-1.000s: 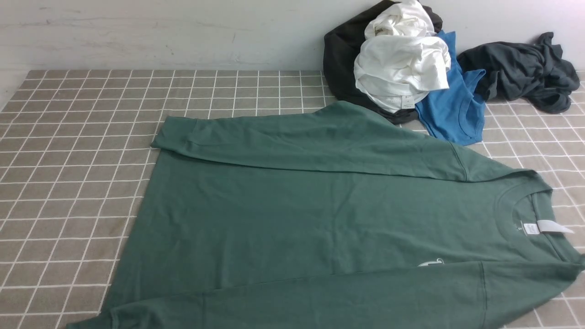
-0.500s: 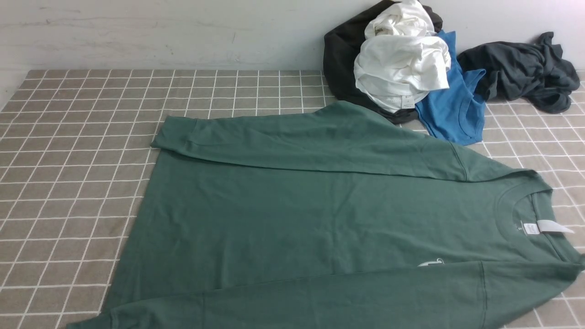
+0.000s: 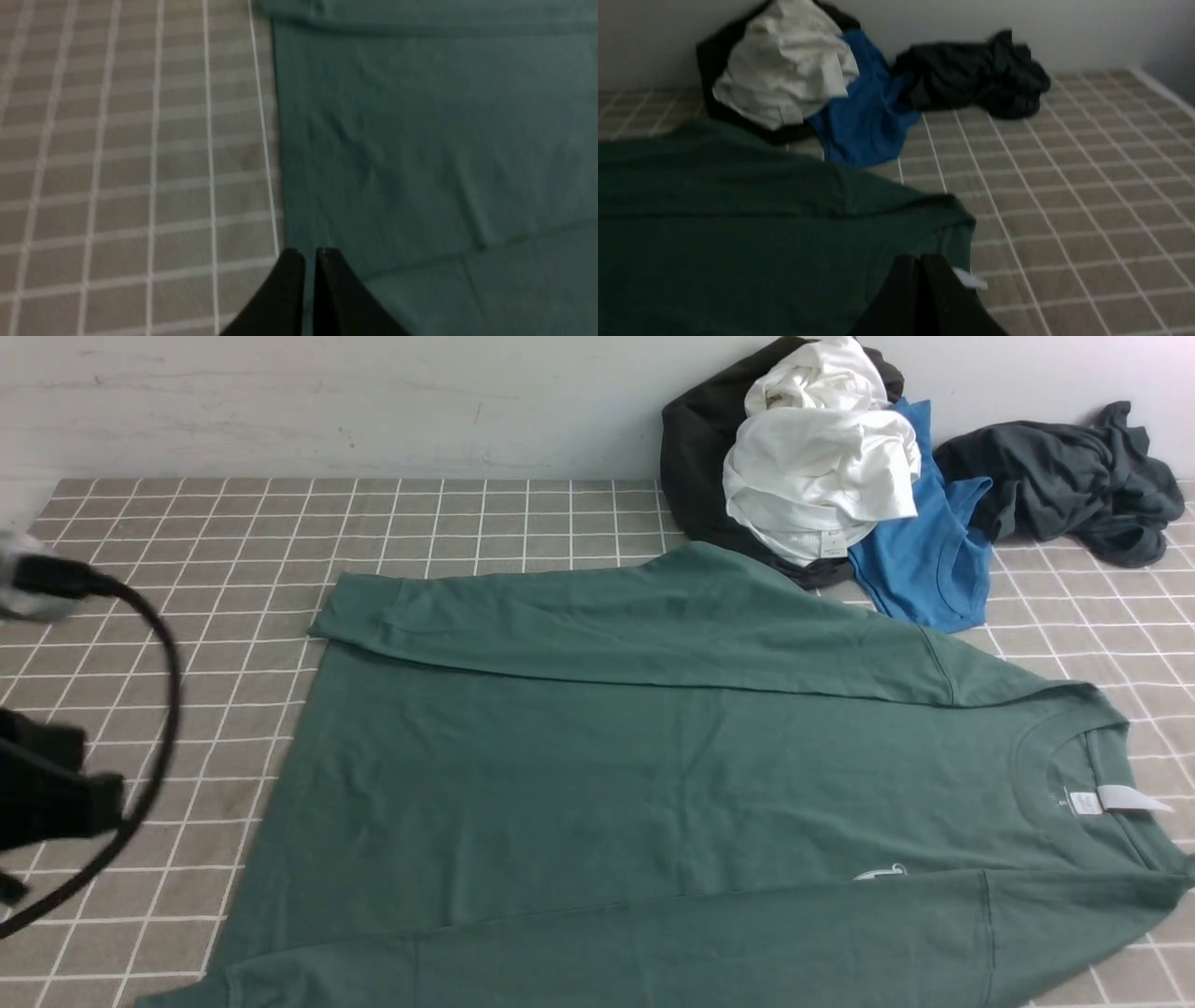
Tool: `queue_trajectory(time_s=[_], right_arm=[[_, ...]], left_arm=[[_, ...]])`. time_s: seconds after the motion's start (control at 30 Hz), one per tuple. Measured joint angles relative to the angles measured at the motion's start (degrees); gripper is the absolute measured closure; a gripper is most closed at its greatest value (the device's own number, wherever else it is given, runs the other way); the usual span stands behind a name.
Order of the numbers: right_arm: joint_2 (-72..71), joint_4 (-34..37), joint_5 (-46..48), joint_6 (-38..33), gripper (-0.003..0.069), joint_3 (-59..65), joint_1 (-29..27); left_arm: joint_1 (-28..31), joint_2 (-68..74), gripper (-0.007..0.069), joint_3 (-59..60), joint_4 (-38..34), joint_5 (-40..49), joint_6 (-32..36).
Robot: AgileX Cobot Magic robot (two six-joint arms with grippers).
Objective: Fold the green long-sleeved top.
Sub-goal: Use the left arm to clamp the cuff closest to it
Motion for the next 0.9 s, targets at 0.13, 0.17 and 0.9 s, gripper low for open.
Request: queue_trajectory(time_s=[0.13, 0.17, 0.9], right_arm=[[9.5, 8.6, 9.4, -8.9, 0.0669, 0.0, 4.6], [11.5, 10.6, 10.4, -11.3, 0.0669, 0.0, 6.1], [24.4, 22.8, 4.7, -27.4, 0.0669, -0.2, 21.8]], left_arm=[[0.0, 12.4, 0.0422, 0.0, -2.8, 5.0, 0.0], [0.0, 15.2, 0.0366, 0.0, -3.1, 5.4, 0.0], [9.0, 37.4, 0.0111, -0.4, -6.6, 6.4, 3.0]])
